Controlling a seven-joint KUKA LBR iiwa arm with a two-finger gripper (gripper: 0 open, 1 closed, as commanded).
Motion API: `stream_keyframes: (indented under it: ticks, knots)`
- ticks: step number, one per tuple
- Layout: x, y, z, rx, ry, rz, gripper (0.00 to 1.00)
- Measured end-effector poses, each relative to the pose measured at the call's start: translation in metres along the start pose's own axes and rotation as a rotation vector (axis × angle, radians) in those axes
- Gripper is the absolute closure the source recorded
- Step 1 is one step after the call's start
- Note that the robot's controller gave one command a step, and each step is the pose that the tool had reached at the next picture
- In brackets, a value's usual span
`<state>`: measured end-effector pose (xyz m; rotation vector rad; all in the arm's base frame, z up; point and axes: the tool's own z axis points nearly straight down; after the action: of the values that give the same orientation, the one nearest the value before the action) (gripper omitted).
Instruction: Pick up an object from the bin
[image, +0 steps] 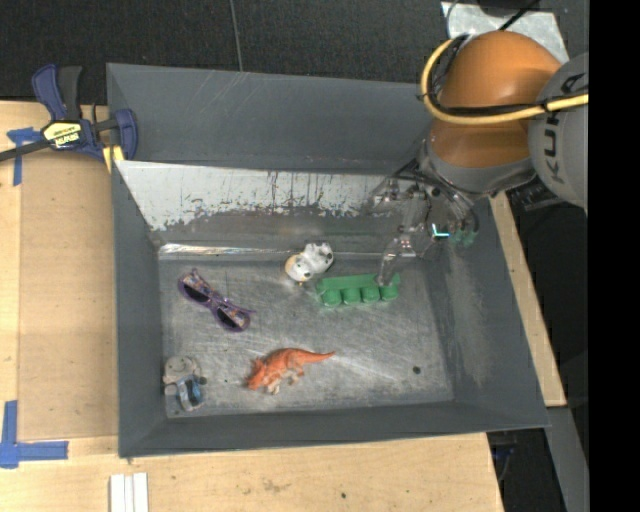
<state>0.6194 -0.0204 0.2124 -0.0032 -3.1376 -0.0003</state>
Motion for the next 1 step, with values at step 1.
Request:
stream_keyframes:
  ticks: [1]
  knots:
    - [-0.0015, 0.0000, -0.0045, 0.000, -0.008, 0.000, 0.00]
